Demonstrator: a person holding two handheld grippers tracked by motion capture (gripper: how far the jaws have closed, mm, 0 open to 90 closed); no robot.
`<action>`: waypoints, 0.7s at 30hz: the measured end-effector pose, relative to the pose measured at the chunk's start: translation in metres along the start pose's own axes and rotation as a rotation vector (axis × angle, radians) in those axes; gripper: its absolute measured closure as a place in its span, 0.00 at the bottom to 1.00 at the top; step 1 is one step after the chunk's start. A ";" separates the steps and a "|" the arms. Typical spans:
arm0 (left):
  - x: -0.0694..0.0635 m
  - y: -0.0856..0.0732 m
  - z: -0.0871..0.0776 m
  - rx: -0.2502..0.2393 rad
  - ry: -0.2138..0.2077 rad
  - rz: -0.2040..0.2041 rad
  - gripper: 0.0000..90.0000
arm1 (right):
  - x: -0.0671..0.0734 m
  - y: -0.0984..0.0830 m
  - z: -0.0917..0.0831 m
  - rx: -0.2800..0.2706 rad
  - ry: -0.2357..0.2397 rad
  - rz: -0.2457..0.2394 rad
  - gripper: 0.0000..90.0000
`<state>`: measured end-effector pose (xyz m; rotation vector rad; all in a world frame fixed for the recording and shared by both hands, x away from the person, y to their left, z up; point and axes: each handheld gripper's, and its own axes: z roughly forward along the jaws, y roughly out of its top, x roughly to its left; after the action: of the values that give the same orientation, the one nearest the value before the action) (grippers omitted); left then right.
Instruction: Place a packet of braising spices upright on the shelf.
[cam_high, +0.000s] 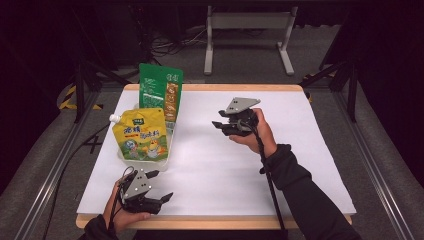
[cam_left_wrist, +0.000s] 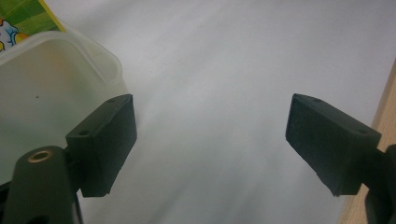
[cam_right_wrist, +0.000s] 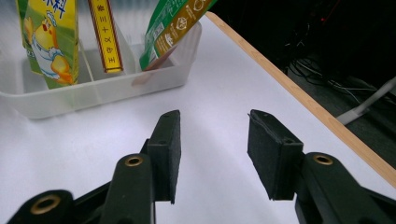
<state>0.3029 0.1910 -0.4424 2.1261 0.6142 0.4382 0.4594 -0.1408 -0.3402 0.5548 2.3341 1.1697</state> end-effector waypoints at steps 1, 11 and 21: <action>0.000 0.000 0.000 0.003 0.001 0.001 0.19 | 0.000 -0.002 -0.003 0.000 -0.001 0.002 0.62; 0.001 -0.001 0.001 0.013 -0.001 0.002 0.19 | -0.002 -0.016 -0.026 0.046 -0.042 -0.031 0.57; 0.000 0.000 0.005 0.030 -0.011 0.017 0.18 | -0.002 -0.039 -0.050 0.086 -0.065 -0.044 0.51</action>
<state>0.3060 0.1878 -0.4453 2.1623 0.5996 0.4288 0.4264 -0.1953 -0.3456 0.5601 2.3376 1.0201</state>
